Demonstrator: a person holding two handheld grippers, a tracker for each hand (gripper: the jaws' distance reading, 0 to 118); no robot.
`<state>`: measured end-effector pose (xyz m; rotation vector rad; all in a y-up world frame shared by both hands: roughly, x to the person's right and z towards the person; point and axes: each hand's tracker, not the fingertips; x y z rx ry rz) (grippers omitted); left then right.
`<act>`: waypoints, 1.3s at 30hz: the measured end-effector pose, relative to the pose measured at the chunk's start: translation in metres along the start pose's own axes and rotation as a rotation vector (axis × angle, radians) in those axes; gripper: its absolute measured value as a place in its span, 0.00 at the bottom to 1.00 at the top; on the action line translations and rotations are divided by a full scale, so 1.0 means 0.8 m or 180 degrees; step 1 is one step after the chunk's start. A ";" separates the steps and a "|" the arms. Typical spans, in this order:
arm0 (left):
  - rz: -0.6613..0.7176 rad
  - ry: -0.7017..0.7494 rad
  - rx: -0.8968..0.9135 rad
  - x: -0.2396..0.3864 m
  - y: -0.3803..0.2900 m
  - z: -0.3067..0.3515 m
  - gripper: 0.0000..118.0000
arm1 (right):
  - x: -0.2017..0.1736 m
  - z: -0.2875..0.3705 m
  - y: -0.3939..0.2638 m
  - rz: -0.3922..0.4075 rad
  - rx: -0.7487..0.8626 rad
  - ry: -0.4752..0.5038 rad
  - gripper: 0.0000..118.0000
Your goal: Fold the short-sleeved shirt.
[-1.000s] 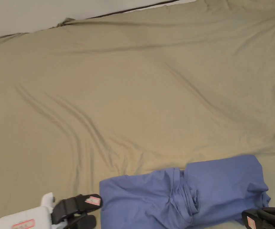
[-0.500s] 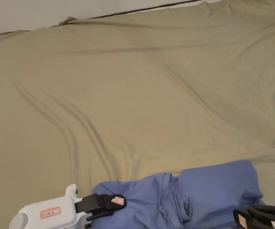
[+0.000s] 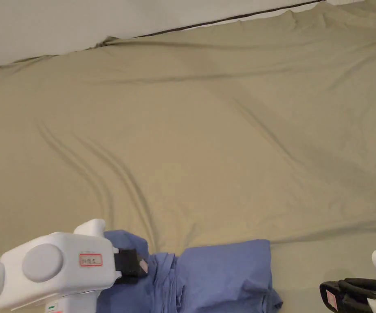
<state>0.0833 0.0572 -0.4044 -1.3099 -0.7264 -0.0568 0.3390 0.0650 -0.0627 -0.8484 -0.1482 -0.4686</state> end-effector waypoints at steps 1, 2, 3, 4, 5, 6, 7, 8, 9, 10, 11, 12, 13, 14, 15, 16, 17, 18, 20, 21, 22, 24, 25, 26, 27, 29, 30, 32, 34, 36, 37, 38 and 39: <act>-0.0043 -0.0127 -0.0059 0.023 0.002 -0.013 0.60 | 0.002 0.002 -0.001 -0.0011 0.0019 0.0015 0.02; -0.0132 -0.0241 -0.0133 0.048 0.003 -0.026 0.74 | 0.005 0.005 -0.002 -0.0022 0.0033 0.0023 0.02; -0.0245 -0.0395 -0.0194 0.070 0.002 -0.036 0.75 | 0.011 0.009 -0.004 -0.0032 0.0050 0.0021 0.02; -0.0428 -0.0429 -0.0321 0.093 0.002 -0.046 0.75 | 0.015 0.012 -0.006 -0.0057 0.0075 0.0015 0.02; -0.0590 -0.0413 -0.0376 0.115 0.001 -0.057 0.75 | 0.020 0.016 -0.008 -0.0085 0.0093 0.0013 0.02; -0.0688 -0.0499 -0.0410 0.130 -0.002 -0.066 0.75 | 0.024 0.018 -0.010 -0.0119 0.0105 -0.0001 0.02; -0.0721 -0.0651 -0.0483 0.144 -0.005 -0.077 0.75 | 0.030 0.021 -0.012 -0.0143 0.0113 -0.0017 0.02; -0.0705 -0.0835 -0.0621 0.157 -0.008 -0.090 0.75 | 0.034 0.023 -0.015 -0.0162 0.0120 -0.0043 0.02; -0.0652 -0.0906 -0.0727 0.164 -0.010 -0.100 0.75 | 0.037 0.025 -0.017 -0.0187 0.0129 -0.0064 0.02; -0.0708 -0.0776 -0.0695 0.170 -0.012 -0.108 0.75 | 0.041 0.028 -0.019 -0.0216 0.0139 -0.0067 0.02; -0.0840 -0.0661 -0.0701 0.172 -0.014 -0.112 0.74 | 0.043 0.029 -0.020 -0.0244 0.0136 -0.0068 0.02; -0.0943 -0.0652 -0.0688 0.171 -0.014 -0.112 0.65 | 0.044 0.031 -0.021 -0.0259 0.0137 -0.0086 0.02; -0.0886 -0.0664 -0.0640 0.160 -0.016 -0.100 0.65 | 0.045 0.033 -0.023 -0.0262 0.0145 -0.0093 0.02; -0.0818 -0.0677 -0.0524 0.146 -0.016 -0.082 0.59 | 0.045 0.035 -0.023 -0.0266 0.0148 -0.0099 0.02; -0.0750 -0.0769 -0.0377 0.131 -0.015 -0.064 0.35 | 0.045 0.036 -0.024 -0.0268 0.0153 -0.0105 0.02; -0.0604 -0.0826 -0.0203 0.113 -0.015 -0.036 0.04 | 0.045 0.037 -0.024 -0.0269 0.0156 -0.0102 0.02; -0.0503 -0.0825 0.0017 0.098 -0.015 -0.014 0.00 | 0.046 0.036 -0.024 -0.0271 0.0152 -0.0099 0.02; -0.0564 -0.0687 0.0170 0.088 -0.018 0.004 0.00 | 0.045 0.035 -0.024 -0.0269 0.0139 -0.0105 0.02; -0.0708 0.0100 0.0269 0.084 -0.024 0.012 0.00 | 0.043 0.031 -0.023 -0.0239 0.0100 -0.0136 0.02; -0.0753 0.0465 0.0274 0.083 -0.027 0.001 0.00 | 0.042 0.029 -0.025 -0.0225 0.0091 -0.0140 0.02; -0.0815 0.0682 0.0194 0.084 -0.030 -0.018 0.00 | 0.041 0.026 -0.025 -0.0227 0.0076 -0.0137 0.02; -0.0839 0.0556 -0.0136 0.099 -0.039 -0.065 0.00 | 0.038 0.024 -0.027 -0.0236 0.0055 -0.0133 0.02; -0.0871 0.0340 -0.0226 0.114 -0.047 -0.084 0.00 | 0.038 0.023 -0.029 -0.0236 0.0043 -0.0134 0.02; -0.0932 0.0212 -0.0283 0.130 -0.055 -0.098 0.00 | 0.037 0.022 -0.030 -0.0236 0.0029 -0.0139 0.02; -0.1057 0.0172 -0.0309 0.154 -0.065 -0.110 0.00 | 0.037 0.022 -0.030 -0.0244 0.0009 -0.0145 0.02; -0.1474 0.0438 -0.0247 0.199 -0.080 -0.129 0.00 | 0.039 0.020 -0.033 -0.0259 -0.0027 -0.0166 0.02; -0.1659 0.0474 -0.0198 0.215 -0.083 -0.135 0.00 | 0.041 0.019 -0.033 -0.0262 -0.0046 -0.0181 0.02; -0.1794 0.0537 -0.0212 0.238 -0.084 -0.142 0.00 | 0.042 0.016 -0.033 -0.0272 -0.0077 -0.0220 0.02; -0.1793 0.0464 -0.0206 0.249 -0.080 -0.141 0.00 | 0.042 0.014 -0.032 -0.0262 -0.0090 -0.0256 0.02; -0.1879 0.0302 -0.0244 0.248 -0.074 -0.132 0.00 | 0.038 0.012 -0.026 -0.0248 -0.0099 -0.0262 0.02; -0.1841 0.0196 -0.0271 0.241 -0.071 -0.123 0.00 | 0.034 0.012 -0.022 -0.0221 -0.0095 -0.0267 0.02; -0.1761 0.0095 -0.0298 0.232 -0.069 -0.111 0.00 | 0.028 0.012 -0.015 -0.0168 -0.0082 -0.0260 0.02; -0.1634 -0.0039 -0.0347 0.217 -0.064 -0.092 0.00 | 0.018 0.011 -0.004 -0.0096 -0.0070 -0.0258 0.02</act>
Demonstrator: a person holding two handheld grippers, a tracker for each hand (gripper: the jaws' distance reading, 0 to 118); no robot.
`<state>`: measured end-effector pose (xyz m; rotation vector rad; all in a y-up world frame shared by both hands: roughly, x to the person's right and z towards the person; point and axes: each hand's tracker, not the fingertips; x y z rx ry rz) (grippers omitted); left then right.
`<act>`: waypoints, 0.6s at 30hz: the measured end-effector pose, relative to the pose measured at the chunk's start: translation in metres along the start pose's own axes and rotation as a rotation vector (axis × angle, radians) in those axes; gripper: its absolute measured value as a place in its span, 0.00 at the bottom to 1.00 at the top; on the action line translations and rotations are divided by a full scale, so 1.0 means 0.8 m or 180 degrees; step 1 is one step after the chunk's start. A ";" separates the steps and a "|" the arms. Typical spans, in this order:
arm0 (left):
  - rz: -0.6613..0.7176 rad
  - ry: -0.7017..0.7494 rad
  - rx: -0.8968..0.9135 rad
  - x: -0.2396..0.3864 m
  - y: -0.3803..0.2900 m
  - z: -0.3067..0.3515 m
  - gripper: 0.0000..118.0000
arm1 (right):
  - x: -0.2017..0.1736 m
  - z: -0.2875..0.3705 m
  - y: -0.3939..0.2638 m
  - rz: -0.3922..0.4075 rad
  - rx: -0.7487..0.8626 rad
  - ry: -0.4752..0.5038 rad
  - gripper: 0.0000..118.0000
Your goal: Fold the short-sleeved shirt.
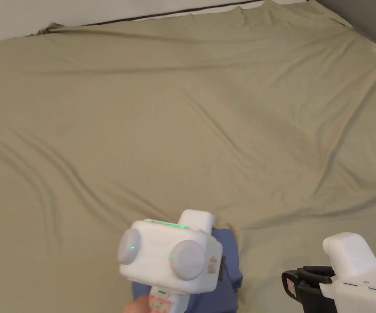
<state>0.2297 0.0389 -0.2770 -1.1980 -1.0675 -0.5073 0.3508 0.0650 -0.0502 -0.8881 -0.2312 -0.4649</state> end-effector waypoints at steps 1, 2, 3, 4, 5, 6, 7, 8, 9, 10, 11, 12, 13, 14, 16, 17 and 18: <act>0.0123 -0.0106 0.0053 -0.013 -0.007 0.021 0.00 | -0.011 0.000 0.010 0.0075 0.0027 0.0008 0.02; 0.0220 -0.0196 0.0221 -0.028 -0.018 0.051 0.00 | -0.028 0.000 0.025 0.0240 0.0103 0.0029 0.02; 0.0257 -0.0211 0.0404 -0.042 -0.032 0.084 0.00 | -0.046 -0.002 0.040 0.0349 0.0159 0.0050 0.02; 0.0277 -0.0144 0.0543 -0.056 -0.046 0.113 0.00 | -0.067 -0.007 0.057 0.0443 0.0208 0.0063 0.02; 0.0308 -0.0073 0.0635 -0.069 -0.058 0.137 0.00 | -0.084 -0.016 0.068 0.0505 0.0237 0.0083 0.02; 0.0396 0.0008 0.0701 -0.085 -0.073 0.156 0.00 | -0.105 -0.032 0.079 0.0595 0.0209 0.0130 0.02; 0.0486 0.0084 0.0740 -0.099 -0.087 0.170 0.00 | -0.124 -0.053 0.087 0.0698 0.0126 0.0137 0.02; 0.0564 0.0131 0.0751 -0.111 -0.097 0.175 0.00 | -0.138 -0.075 0.092 0.0730 0.0046 0.0148 0.02; 0.0662 0.0197 0.0725 -0.124 -0.108 0.179 0.00 | -0.151 -0.102 0.093 0.0753 -0.0052 0.0182 0.02; 0.0720 0.0208 0.0696 -0.137 -0.116 0.177 0.00 | -0.157 -0.133 0.090 0.0805 -0.0190 0.0165 0.02; 0.0829 0.0198 0.0645 -0.151 -0.125 0.173 0.00 | -0.158 -0.171 0.084 0.0855 -0.0427 -0.0047 0.02; 0.0934 0.0198 0.0576 -0.164 -0.132 0.166 0.00 | -0.151 -0.209 0.070 0.0939 -0.0720 -0.0476 0.02; 0.0962 0.0166 0.0553 -0.174 -0.136 0.160 0.00 | -0.141 -0.228 0.055 0.1015 -0.0866 -0.0672 0.02; 0.1009 0.0076 0.0515 -0.186 -0.141 0.153 0.00 | -0.130 -0.229 0.043 0.0930 -0.0747 -0.0526 0.01; 0.1211 -0.0332 0.0488 -0.214 -0.142 0.133 0.00 | -0.126 -0.198 0.055 0.0632 -0.0530 -0.0360 0.01; 0.1337 -0.0570 0.0485 -0.227 -0.139 0.122 0.00 | -0.125 -0.202 0.057 0.0694 -0.0597 -0.0375 0.02; 0.1498 -0.0921 0.0557 -0.244 -0.134 0.106 0.08 | -0.121 -0.208 0.054 0.0718 -0.0604 -0.0337 0.01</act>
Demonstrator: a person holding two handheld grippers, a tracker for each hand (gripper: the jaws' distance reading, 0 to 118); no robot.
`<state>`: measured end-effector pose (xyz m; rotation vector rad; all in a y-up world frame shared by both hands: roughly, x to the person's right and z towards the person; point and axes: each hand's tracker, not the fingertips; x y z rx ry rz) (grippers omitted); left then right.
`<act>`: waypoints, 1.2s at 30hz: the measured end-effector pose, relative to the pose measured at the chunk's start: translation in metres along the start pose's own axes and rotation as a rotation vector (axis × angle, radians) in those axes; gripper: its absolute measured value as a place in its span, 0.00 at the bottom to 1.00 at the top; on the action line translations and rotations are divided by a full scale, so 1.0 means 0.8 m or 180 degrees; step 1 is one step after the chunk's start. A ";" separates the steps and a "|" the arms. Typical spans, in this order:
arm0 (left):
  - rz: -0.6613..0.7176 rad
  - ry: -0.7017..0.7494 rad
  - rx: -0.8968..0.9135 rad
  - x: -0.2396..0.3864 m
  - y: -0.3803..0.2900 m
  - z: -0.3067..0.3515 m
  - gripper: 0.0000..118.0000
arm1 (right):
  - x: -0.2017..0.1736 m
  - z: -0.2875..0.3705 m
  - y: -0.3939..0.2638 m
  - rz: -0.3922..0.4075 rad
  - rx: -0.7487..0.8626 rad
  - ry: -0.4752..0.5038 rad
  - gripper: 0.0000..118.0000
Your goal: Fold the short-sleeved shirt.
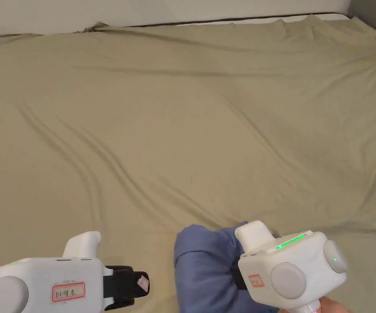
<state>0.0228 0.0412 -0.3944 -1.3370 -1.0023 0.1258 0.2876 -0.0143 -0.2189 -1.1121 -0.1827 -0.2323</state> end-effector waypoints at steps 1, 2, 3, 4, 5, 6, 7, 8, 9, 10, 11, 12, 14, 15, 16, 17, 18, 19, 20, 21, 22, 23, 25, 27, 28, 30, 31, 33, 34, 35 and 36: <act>0.0213 -0.0409 0.0027 -0.019 0.011 -0.014 0.32 | 0.002 -0.004 -0.003 -0.0009 0.0009 0.0023 0.01; 0.0391 -0.0724 -0.0006 -0.034 0.018 -0.031 0.67 | 0.005 0.002 0.000 -0.0018 0.0033 0.0056 0.02; 0.0504 -0.1074 -0.0091 -0.047 0.028 -0.053 0.78 | 0.009 0.004 -0.002 -0.0054 0.0064 0.0119 0.01; 0.0592 -0.1362 -0.0114 -0.054 0.033 -0.071 0.78 | 0.013 0.004 -0.005 -0.0079 0.0084 0.0161 0.01; 0.0617 -0.1592 -0.0147 -0.055 0.038 -0.089 0.78 | 0.017 0.004 -0.006 -0.0095 0.0099 0.0198 0.01; 0.0591 -0.1670 -0.0221 -0.054 0.042 -0.108 0.78 | 0.019 0.005 -0.006 -0.0120 0.0104 0.0247 0.01; 0.0533 -0.1654 -0.0309 -0.048 0.043 -0.128 0.78 | 0.021 0.005 -0.005 -0.0149 0.0096 0.0273 0.02; 0.0349 -0.1511 -0.0436 -0.039 0.045 -0.146 0.78 | 0.022 0.004 -0.004 -0.0155 0.0086 0.0287 0.02; 0.0109 -0.1263 -0.0547 -0.031 0.048 -0.160 0.78 | 0.023 0.004 -0.003 -0.0147 0.0079 0.0303 0.02; -0.0008 -0.1213 -0.0565 -0.030 0.048 -0.168 0.78 | 0.021 0.004 -0.002 -0.0138 0.0073 0.0311 0.02; 0.0039 -0.1373 -0.0500 -0.024 0.046 -0.172 0.78 | 0.022 0.003 -0.002 -0.0134 0.0071 0.0315 0.02; 0.0166 -0.1460 -0.0452 -0.025 0.047 -0.170 0.78 | 0.024 0.003 -0.003 -0.0135 0.0081 0.0322 0.02; 0.0359 -0.1426 -0.0487 -0.029 0.048 -0.167 0.67 | 0.027 0.003 -0.004 -0.0162 0.0099 0.0374 0.02; 0.0368 -0.1428 -0.0440 -0.035 0.042 -0.156 0.49 | 0.029 0.004 -0.005 -0.0172 0.0109 0.0398 0.02; 0.0298 -0.1276 -0.0405 -0.039 0.040 -0.143 0.49 | 0.032 0.003 -0.006 -0.0201 0.0117 0.0434 0.02; 0.0364 -0.1082 -0.0287 -0.046 0.037 -0.130 0.42 | 0.034 0.003 -0.007 -0.0216 0.0127 0.0464 0.01; 0.0538 -0.1093 -0.0153 -0.059 0.033 -0.119 0.30 | 0.037 0.002 -0.008 -0.0247 0.0138 0.0505 0.01; 0.0661 -0.1159 -0.0136 -0.069 0.030 -0.114 0.30 | 0.038 0.001 -0.008 -0.0297 0.0138 0.0551 0.01; 0.0645 -0.1169 -0.0253 -0.070 0.030 -0.118 0.30 | 0.037 0.001 -0.008 -0.0279 0.0134 0.0538 0.01; 0.0599 -0.1041 -0.0387 -0.062 0.031 -0.127 0.30 | 0.036 0.001 -0.007 -0.0253 0.0135 0.0541 0.02; 0.0521 -0.0993 -0.0486 -0.050 0.031 -0.140 0.30 | 0.034 0.001 -0.007 -0.0221 0.0130 0.0524 0.01; 0.0475 -0.1056 -0.0509 -0.044 0.033 -0.150 0.30 | 0.033 0.001 -0.007 -0.0213 0.0130 0.0515 0.02; 0.0343 -0.1112 -0.0506 -0.029 0.037 -0.162 0.31 | 0.032 0.002 -0.008 -0.0205 0.0135 0.0482 0.02; 0.0284 -0.1033 -0.0538 -0.028 0.046 -0.158 0.31 | 0.030 0.001 -0.009 -0.0242 0.0157 0.0467 0.02; 0.0333 -0.1002 -0.0524 -0.028 0.043 -0.159 0.30 | 0.030 0.001 -0.009 -0.0246 0.0166 0.0469 0.02; 0.0050 -0.0913 -0.0434 -0.019 0.035 -0.157 0.18 | 0.031 0.004 -0.008 -0.0250 0.0164 0.0474 0.02; 0.0074 -0.0973 -0.0401 -0.026 0.035 -0.151 0.16 | 0.032 0.008 -0.009 -0.0245 0.0174 0.0491 0.02; 0.0300 -0.1261 -0.0335 -0.039 0.035 -0.141 0.15 | 0.041 0.023 -0.013 -0.0402 0.0275 0.0627 0.02; 0.0390 -0.1315 -0.0252 -0.047 0.036 -0.134 0.15 | 0.048 0.032 -0.017 -0.0486 0.0344 0.0695 0.02; 0.0402 -0.1296 -0.0231 -0.053 0.037 -0.128 0.15 | 0.054 0.039 -0.021 -0.0550 0.0390 0.0731 0.02; 0.0415 -0.1276 -0.0214 -0.058 0.040 -0.122 0.14 | 0.061 0.046 -0.026 -0.0531 0.0384 0.0695 0.02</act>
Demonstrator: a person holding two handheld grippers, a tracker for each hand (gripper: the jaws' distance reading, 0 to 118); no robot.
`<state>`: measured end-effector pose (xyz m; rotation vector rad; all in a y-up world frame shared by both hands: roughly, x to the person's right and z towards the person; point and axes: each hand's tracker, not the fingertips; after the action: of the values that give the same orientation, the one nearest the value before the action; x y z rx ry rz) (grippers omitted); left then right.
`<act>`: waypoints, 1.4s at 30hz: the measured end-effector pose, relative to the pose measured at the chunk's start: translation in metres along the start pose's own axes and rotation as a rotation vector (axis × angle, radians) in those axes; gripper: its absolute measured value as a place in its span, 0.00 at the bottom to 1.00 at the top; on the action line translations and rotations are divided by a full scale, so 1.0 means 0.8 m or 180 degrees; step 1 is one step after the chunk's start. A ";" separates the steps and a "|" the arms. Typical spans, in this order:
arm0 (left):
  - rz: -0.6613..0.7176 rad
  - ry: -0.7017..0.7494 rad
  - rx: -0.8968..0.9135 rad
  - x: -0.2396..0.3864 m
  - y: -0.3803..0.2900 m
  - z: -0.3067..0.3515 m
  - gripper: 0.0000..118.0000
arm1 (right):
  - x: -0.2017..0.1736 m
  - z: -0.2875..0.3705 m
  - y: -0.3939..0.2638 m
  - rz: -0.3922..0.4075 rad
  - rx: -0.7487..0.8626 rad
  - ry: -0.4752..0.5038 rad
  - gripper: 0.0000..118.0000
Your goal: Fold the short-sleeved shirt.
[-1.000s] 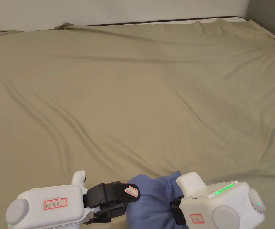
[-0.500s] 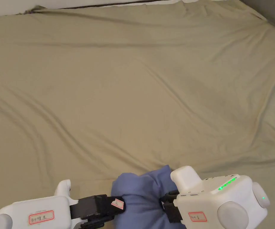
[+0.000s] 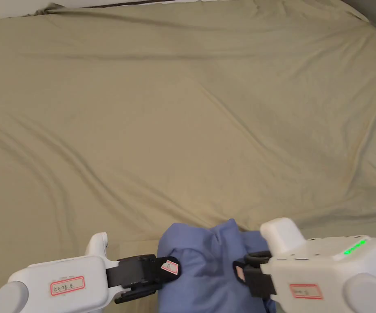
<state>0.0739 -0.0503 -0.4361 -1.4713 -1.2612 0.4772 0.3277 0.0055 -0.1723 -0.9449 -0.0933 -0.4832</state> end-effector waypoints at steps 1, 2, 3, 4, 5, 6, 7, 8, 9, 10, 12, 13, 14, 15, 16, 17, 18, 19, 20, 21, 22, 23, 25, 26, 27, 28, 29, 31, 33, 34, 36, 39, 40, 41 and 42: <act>-0.0028 0.0009 0.0009 0.000 0.002 0.007 0.14 | 0.005 0.008 -0.004 0.0007 0.0031 -0.0077 0.02; -0.0010 -0.0017 0.0055 -0.001 0.003 0.016 0.14 | 0.010 0.018 -0.007 -0.0003 0.0057 -0.0221 0.02; -0.0031 -0.0088 0.0107 -0.002 0.005 0.025 0.14 | 0.015 0.026 -0.011 -0.0019 0.0044 -0.0316 0.02; 0.0000 -0.0214 0.0193 -0.004 0.008 0.036 0.14 | 0.020 0.034 -0.014 -0.0043 0.0038 -0.0395 0.02; 0.0026 -0.0344 0.0228 -0.009 0.010 0.049 0.14 | 0.023 0.040 -0.017 -0.0073 0.0049 -0.0426 0.02; 0.0006 -0.0359 0.0316 -0.014 0.013 0.064 0.14 | 0.026 0.047 -0.020 -0.0104 0.0063 -0.0427 0.02; 0.0024 -0.0216 0.0360 -0.020 0.016 0.079 0.14 | 0.027 0.052 -0.022 -0.0129 0.0075 -0.0431 0.02; 0.0026 -0.0156 0.0387 -0.026 0.019 0.090 0.14 | 0.027 0.054 -0.023 -0.0152 0.0084 -0.0441 0.02; 0.0050 -0.0114 0.0437 -0.032 0.022 0.100 0.14 | 0.026 0.055 -0.024 -0.0164 0.0094 -0.0443 0.02; 0.0076 -0.0065 0.0484 -0.036 0.025 0.110 0.14 | 0.023 0.056 -0.022 -0.0160 0.0101 -0.0452 0.02; 0.0105 -0.0222 0.0598 -0.051 0.029 0.137 0.14 | 0.015 0.053 -0.019 -0.0142 0.0086 -0.0486 0.02; 0.0134 -0.0191 0.0634 -0.058 0.030 0.160 0.14 | 0.010 0.051 -0.018 -0.0131 0.0085 -0.0480 0.02; -0.0007 -0.0040 0.0677 -0.064 0.032 0.182 0.14 | 0.006 0.048 -0.016 -0.0118 0.0089 -0.0453 0.02; 0.0047 0.0227 0.0636 -0.066 0.029 0.206 0.14 | -0.001 0.043 -0.013 -0.0086 0.0086 -0.0366 0.02; 0.0058 0.0459 0.0640 -0.075 0.028 0.230 0.14 | -0.008 0.038 -0.011 -0.0051 0.0069 -0.0306 0.02; 0.0180 0.0694 0.0697 -0.087 0.027 0.260 0.14 | -0.016 0.032 -0.008 0.0012 0.0054 -0.0282 0.02; 0.0242 0.0851 0.0764 -0.097 0.028 0.288 0.14 | -0.023 0.026 -0.005 0.0075 0.0041 -0.0243 0.02; 0.0339 0.0978 0.0815 -0.098 0.029 0.308 0.14 | -0.028 0.020 -0.003 0.0107 0.0020 -0.0210 0.02; 0.0334 0.1145 0.0859 -0.100 0.032 0.332 0.14 | -0.035 0.014 -0.001 0.0138 -0.0001 -0.0186 0.02; 0.0310 0.1290 0.0919 -0.100 0.037 0.353 0.14 | -0.041 0.009 0.000 0.0173 -0.0003 -0.0160 0.02; 0.0369 0.1431 0.0936 -0.100 0.041 0.369 0.14 | -0.045 0.006 0.002 0.0201 -0.0019 -0.0133 0.02; 0.0341 0.1594 0.0911 -0.096 0.045 0.381 0.14 | -0.049 0.004 0.003 0.0235 -0.0026 -0.0120 0.02; 0.0412 0.2002 0.0861 -0.098 0.052 0.399 0.14 | -0.053 0.004 0.003 0.0264 -0.0018 -0.0087 0.02; 0.0506 0.2141 0.0862 -0.100 0.054 0.405 0.15 | -0.052 0.004 0.003 0.0260 -0.0013 -0.0057 0.02; 0.0682 0.2205 0.0892 -0.104 0.056 0.415 0.23 | -0.052 0.005 0.003 0.0259 -0.0009 -0.0041 0.02; 0.0875 0.2262 0.1036 -0.097 0.050 0.424 0.35 | -0.052 0.008 0.002 0.0266 0.0003 -0.0048 0.02; 0.0898 0.2323 0.1232 -0.083 0.041 0.432 0.44 | -0.051 0.013 0.002 0.0272 0.0035 -0.0066 0.02; 0.0626 0.2255 0.1654 -0.034 0.020 0.454 0.45 | -0.044 0.030 0.005 0.0254 0.0131 -0.0085 0.02; 0.0287 0.2417 0.2004 0.043 -0.002 0.461 0.36 | -0.035 0.055 0.015 0.0255 0.0330 -0.0225 0.02; 0.0009 0.2507 0.2237 0.090 -0.016 0.457 0.17 | -0.033 0.073 0.022 0.0301 0.0450 -0.0305 0.02; -0.0915 0.2608 0.2451 0.175 -0.029 0.431 0.02 | -0.028 0.107 0.036 0.0372 0.0743 -0.0465 0.02; -0.1612 0.2678 0.2626 0.282 -0.036 0.359 0.02 | -0.025 0.173 0.060 0.0473 0.1344 -0.0641 0.02; -0.1850 0.2685 0.2847 0.315 -0.039 0.323 0.02 | -0.024 0.195 0.070 0.0491 0.1544 -0.0725 0.02; -0.2055 0.2722 0.3029 0.337 -0.041 0.291 0.02 | -0.024 0.213 0.078 0.0520 0.1709 -0.0772 0.02; -0.2266 0.2713 0.3113 0.361 -0.040 0.256 0.02 | -0.023 0.235 0.086 0.0552 0.1890 -0.0822 0.02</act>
<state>-0.0065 0.2912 -0.3810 -0.2478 -0.5964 -0.0638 0.3657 0.1956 -0.1187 -0.4205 -0.3649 -0.1503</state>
